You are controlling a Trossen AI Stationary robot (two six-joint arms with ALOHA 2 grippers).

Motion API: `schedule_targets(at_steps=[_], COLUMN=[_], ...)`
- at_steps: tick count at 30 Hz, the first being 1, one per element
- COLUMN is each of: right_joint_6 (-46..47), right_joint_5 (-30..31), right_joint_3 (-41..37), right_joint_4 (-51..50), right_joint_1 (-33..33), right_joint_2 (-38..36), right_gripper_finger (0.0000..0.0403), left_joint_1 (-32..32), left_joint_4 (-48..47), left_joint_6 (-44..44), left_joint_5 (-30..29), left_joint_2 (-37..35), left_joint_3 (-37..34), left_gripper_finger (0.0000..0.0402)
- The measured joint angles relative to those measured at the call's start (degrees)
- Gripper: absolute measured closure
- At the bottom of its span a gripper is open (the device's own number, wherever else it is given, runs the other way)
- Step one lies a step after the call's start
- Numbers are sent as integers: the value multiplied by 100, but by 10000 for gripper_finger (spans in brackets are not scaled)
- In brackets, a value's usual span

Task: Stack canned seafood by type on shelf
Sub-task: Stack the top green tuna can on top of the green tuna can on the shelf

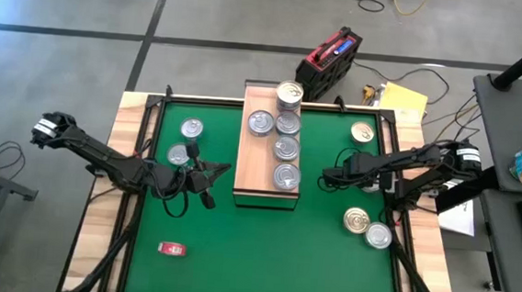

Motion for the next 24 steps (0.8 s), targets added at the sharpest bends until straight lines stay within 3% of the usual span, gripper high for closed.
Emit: schedule_targets(at_steps=[24], right_joint_6=[-1175], right_joint_5=[118], right_joint_3=[240], right_joint_4=[1110], right_joint_1=[2], right_joint_2=[-116], right_gripper_finger=[390], left_joint_1=[-1], left_joint_4=[28], left_joint_6=[-23], left_joint_5=[0], left_joint_2=[0], left_joint_3=[0], left_gripper_finger=[401])
